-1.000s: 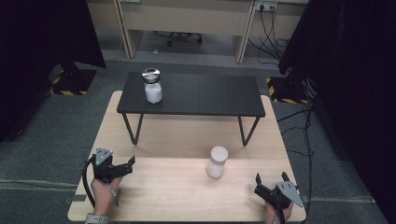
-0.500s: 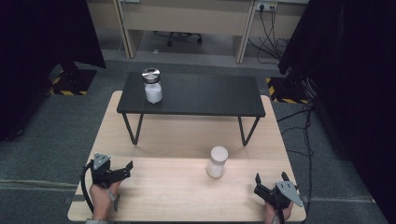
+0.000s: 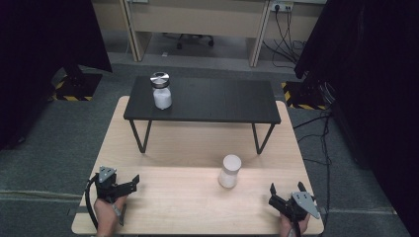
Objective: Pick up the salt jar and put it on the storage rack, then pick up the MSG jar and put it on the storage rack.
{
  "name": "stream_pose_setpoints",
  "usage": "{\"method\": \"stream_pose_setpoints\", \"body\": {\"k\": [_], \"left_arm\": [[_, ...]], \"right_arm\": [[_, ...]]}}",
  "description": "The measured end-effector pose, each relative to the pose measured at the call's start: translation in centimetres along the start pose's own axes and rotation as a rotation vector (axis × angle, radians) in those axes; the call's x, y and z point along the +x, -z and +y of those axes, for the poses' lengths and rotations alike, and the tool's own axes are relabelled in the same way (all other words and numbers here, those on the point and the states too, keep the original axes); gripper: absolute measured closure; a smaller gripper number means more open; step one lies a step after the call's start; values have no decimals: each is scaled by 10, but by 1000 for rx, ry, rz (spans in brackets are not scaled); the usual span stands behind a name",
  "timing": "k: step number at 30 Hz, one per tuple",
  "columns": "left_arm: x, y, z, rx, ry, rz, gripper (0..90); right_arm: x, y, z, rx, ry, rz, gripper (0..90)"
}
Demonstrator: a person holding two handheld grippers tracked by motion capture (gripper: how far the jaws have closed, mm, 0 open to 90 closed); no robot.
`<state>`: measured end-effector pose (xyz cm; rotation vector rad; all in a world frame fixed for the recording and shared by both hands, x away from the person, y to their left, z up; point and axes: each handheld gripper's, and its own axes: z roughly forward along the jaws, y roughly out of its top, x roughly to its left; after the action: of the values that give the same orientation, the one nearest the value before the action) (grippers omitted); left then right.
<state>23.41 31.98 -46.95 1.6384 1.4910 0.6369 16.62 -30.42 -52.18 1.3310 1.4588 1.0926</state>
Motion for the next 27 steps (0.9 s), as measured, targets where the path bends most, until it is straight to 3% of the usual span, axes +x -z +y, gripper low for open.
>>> {"method": "stream_pose_setpoints", "body": {"k": [8, 27], "left_arm": [[1, -2, -1, 19, 1, 0, 0], [-3, -1, -4, 4, -14, 16, 0]], "right_arm": [[1, 0, 0, 0, 4, -3, 3], [-1, -1, 2, 9, 5, 7, 3]]}}
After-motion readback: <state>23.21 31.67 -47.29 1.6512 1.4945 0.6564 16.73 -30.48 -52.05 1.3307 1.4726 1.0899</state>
